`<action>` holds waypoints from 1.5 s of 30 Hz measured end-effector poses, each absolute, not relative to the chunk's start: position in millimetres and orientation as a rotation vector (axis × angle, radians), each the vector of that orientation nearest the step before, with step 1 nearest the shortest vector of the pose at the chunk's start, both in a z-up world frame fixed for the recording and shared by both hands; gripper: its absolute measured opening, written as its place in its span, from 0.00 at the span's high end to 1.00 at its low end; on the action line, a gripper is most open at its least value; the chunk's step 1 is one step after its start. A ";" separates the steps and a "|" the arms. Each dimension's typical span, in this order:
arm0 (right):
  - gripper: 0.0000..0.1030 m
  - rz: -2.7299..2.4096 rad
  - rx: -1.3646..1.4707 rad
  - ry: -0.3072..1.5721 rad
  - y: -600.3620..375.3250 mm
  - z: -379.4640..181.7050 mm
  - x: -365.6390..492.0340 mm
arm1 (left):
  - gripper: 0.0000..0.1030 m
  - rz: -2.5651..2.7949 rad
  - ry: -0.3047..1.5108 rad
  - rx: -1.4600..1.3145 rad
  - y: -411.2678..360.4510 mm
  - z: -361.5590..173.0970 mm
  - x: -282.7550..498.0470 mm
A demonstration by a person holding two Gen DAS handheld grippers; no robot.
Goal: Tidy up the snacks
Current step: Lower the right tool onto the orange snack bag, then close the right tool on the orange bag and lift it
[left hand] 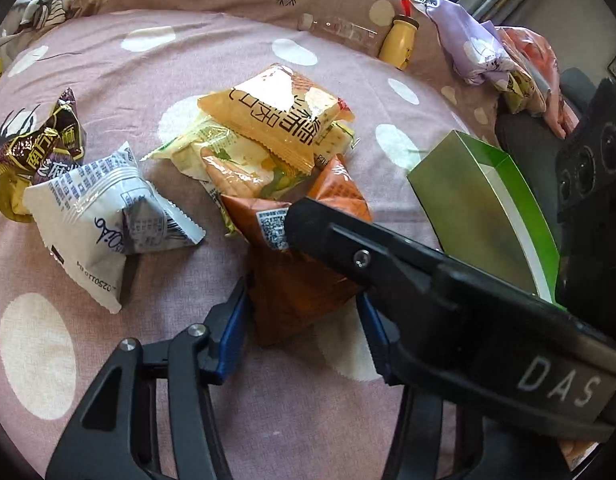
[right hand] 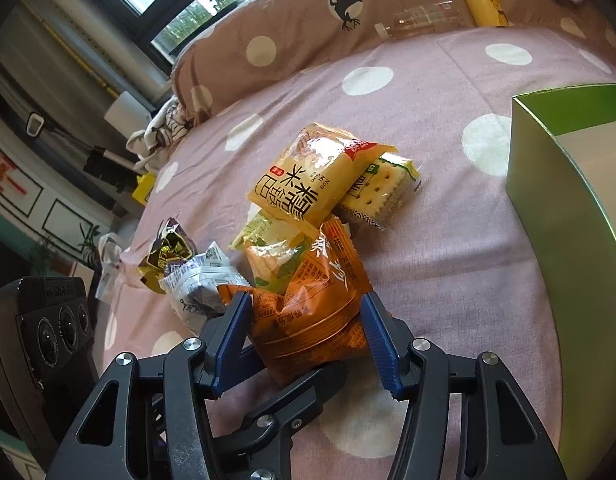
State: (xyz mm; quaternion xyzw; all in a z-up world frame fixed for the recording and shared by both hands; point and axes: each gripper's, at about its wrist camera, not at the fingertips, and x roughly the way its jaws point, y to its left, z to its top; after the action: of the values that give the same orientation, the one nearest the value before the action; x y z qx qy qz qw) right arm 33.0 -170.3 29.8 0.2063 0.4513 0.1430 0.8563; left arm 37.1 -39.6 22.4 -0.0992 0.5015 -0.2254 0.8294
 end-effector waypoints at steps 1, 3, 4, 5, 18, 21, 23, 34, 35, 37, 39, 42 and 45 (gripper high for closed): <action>0.43 0.303 0.440 0.948 -170.5 30.3 32.1 | 0.50 -0.475 1.057 -0.214 -38.5 24.4 36.2; 0.43 0.315 0.450 0.941 -170.3 31.9 28.8 | 0.52 -0.467 1.043 -0.224 -36.3 27.7 35.6; 0.43 0.318 0.453 0.934 -170.3 32.9 27.0 | 0.52 -0.466 1.033 -0.219 -36.2 30.4 33.5; 0.43 0.319 0.458 0.928 -170.7 33.7 25.5 | 0.52 -0.465 1.026 -0.217 -36.3 31.2 32.0; 0.43 0.343 0.474 0.805 -173.3 57.6 -0.5 | 0.52 -0.453 0.882 -0.170 -39.9 58.9 5.9; 0.43 0.342 0.469 0.782 -171.7 63.1 -5.7 | 0.52 -0.454 0.860 -0.173 -39.3 63.5 2.6; 0.43 0.341 0.463 0.764 -170.6 67.9 -9.0 | 0.52 -0.454 0.835 -0.172 -40.4 67.3 -0.1; 0.43 0.290 0.392 0.653 -172.6 98.1 -33.3 | 0.54 -0.494 0.704 -0.179 -49.2 88.5 -18.1; 0.43 0.286 0.389 0.647 -172.6 99.9 -35.1 | 0.54 -0.494 0.699 -0.177 -49.4 89.5 -18.9; 0.43 0.276 0.381 0.637 -173.0 102.2 -38.8 | 0.54 -0.492 0.687 -0.169 -51.6 91.2 -23.2; 0.43 0.268 0.381 0.634 -173.8 103.1 -41.2 | 0.54 -0.495 0.683 -0.168 -53.7 91.8 -24.9; 0.43 0.259 0.405 0.636 -177.5 102.8 -43.3 | 0.54 -0.490 0.671 -0.158 -55.3 92.9 -28.1; 0.43 0.262 0.409 0.639 -178.2 103.3 -45.2 | 0.54 -0.486 0.661 -0.146 -55.7 94.1 -31.1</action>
State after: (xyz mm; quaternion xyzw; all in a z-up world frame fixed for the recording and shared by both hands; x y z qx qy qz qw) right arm -45.2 -178.2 103.3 0.1992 0.3109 0.1274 0.9206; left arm -31.1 -55.7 94.1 -0.0708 0.3210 -0.2362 0.9144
